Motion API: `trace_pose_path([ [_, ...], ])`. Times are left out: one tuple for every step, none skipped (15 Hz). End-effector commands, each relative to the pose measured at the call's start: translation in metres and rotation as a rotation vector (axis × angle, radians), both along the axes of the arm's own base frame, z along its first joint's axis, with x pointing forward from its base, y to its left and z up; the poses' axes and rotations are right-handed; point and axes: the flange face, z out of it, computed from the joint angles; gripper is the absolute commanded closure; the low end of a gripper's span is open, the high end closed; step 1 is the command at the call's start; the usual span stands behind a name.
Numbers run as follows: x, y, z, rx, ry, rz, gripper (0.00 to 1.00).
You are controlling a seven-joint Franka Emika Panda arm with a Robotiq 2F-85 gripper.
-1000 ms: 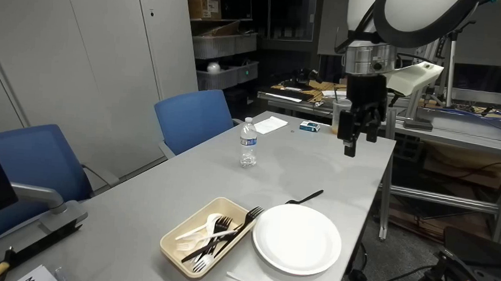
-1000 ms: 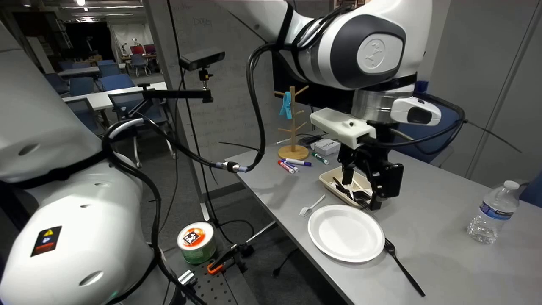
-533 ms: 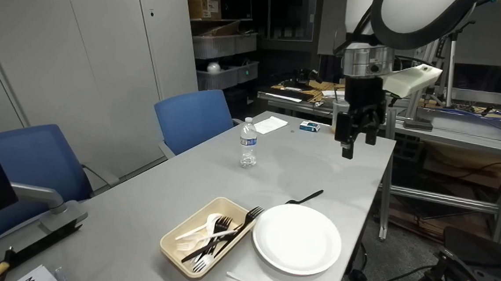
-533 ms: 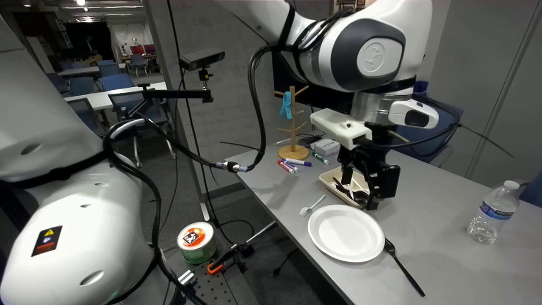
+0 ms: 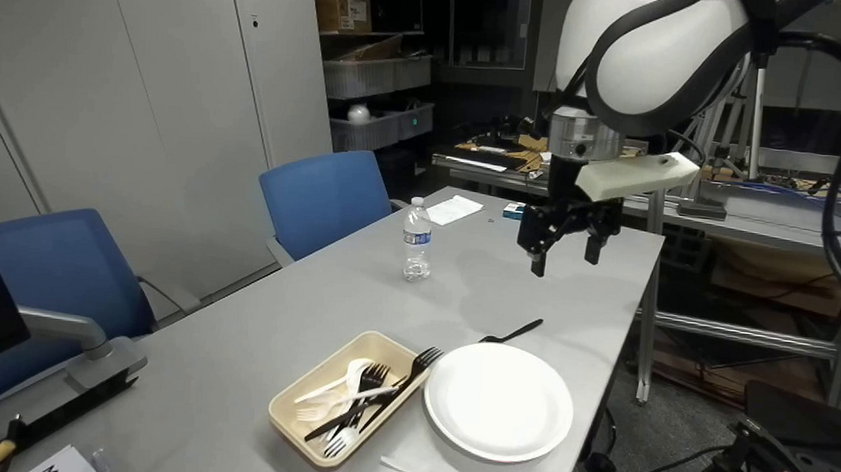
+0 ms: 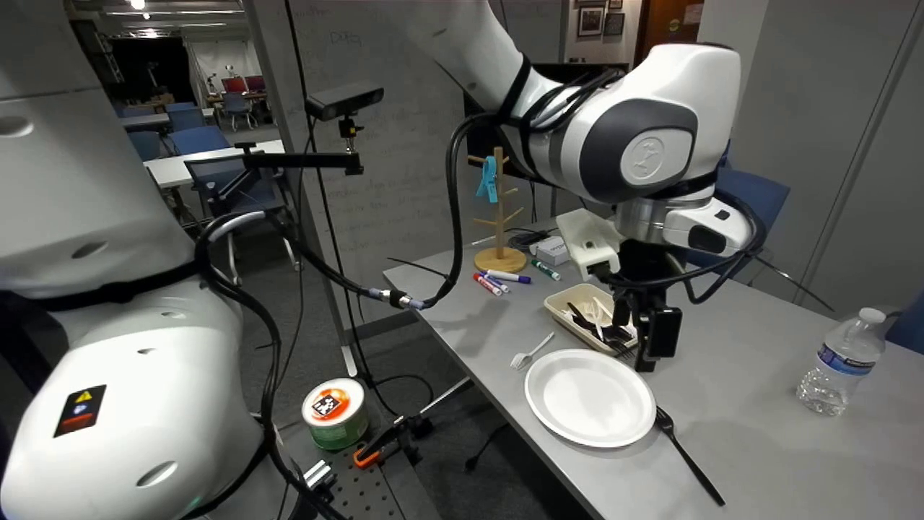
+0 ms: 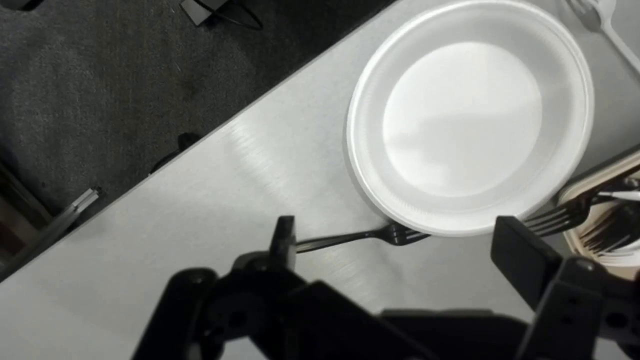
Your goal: Pick up the silver fork from the table and place it on the white plate then pick up the white fork from the table and put it on the white plate
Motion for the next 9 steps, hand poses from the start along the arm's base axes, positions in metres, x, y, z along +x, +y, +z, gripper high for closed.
trace_pose_path([
  [0.018,-0.009,-0.016,-0.006,-0.045,-0.141,0.00],
  [0.020,-0.012,-0.022,-0.007,-0.052,-0.178,0.00],
  [0.022,-0.016,-0.028,-0.006,-0.056,-0.219,0.00],
  [0.023,-0.022,-0.034,-0.004,-0.060,-0.262,0.00],
  [0.023,-0.026,-0.039,-0.003,-0.061,-0.295,0.00],
  [0.023,-0.030,-0.042,0.000,-0.062,-0.322,0.00],
  [0.022,-0.033,-0.044,0.006,-0.067,-0.336,0.00],
  [0.015,-0.026,-0.041,-0.007,-0.046,-0.283,0.00],
  [0.015,-0.029,-0.044,-0.003,-0.049,-0.298,0.00],
])
